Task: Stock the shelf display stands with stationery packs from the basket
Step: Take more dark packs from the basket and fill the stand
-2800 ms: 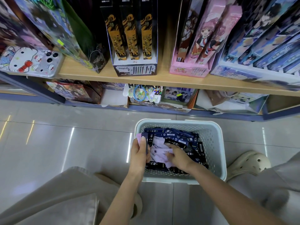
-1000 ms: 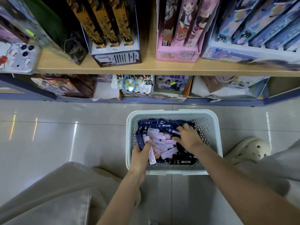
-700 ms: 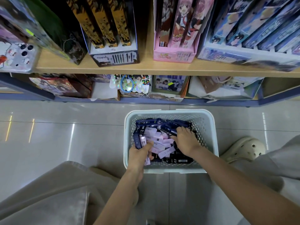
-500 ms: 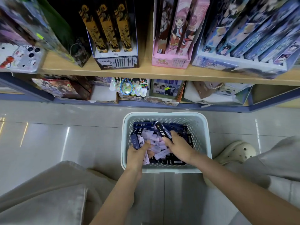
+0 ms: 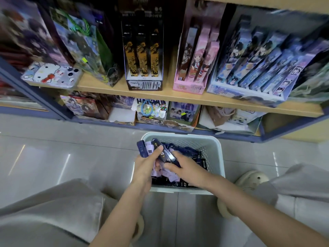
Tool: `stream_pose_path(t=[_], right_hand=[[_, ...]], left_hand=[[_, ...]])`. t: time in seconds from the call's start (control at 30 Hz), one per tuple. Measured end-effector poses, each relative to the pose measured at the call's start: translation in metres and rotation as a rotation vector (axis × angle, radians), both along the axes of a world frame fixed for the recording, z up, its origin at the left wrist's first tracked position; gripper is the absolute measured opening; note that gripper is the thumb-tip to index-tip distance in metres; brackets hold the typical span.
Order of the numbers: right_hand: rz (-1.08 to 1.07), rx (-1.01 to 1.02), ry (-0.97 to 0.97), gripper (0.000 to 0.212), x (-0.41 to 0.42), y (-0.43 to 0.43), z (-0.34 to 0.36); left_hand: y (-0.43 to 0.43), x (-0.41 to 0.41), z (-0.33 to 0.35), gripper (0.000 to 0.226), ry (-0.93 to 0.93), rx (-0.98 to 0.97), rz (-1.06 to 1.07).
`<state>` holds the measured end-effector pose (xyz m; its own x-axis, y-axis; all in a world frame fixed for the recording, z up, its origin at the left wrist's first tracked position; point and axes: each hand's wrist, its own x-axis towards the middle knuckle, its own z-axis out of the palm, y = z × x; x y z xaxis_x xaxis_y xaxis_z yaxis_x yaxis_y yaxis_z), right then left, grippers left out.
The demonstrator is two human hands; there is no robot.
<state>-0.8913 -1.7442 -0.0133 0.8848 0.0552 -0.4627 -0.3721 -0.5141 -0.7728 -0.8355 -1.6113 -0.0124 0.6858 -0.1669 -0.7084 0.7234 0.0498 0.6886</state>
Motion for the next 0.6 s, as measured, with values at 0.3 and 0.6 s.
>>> stream_pose_path(t=[0.3,0.6], right_hand=[[-0.158,-0.097,-0.145,0.011,-0.002,-0.01,0.04],[-0.101,0.056,-0.305,0.011,0.022,0.01,0.125]], left_hand=[[0.023,0.035,0.056,0.023,-0.101,-0.106,0.135],[0.041,0.062,0.128,0.03,-0.317,-0.064,0.041]])
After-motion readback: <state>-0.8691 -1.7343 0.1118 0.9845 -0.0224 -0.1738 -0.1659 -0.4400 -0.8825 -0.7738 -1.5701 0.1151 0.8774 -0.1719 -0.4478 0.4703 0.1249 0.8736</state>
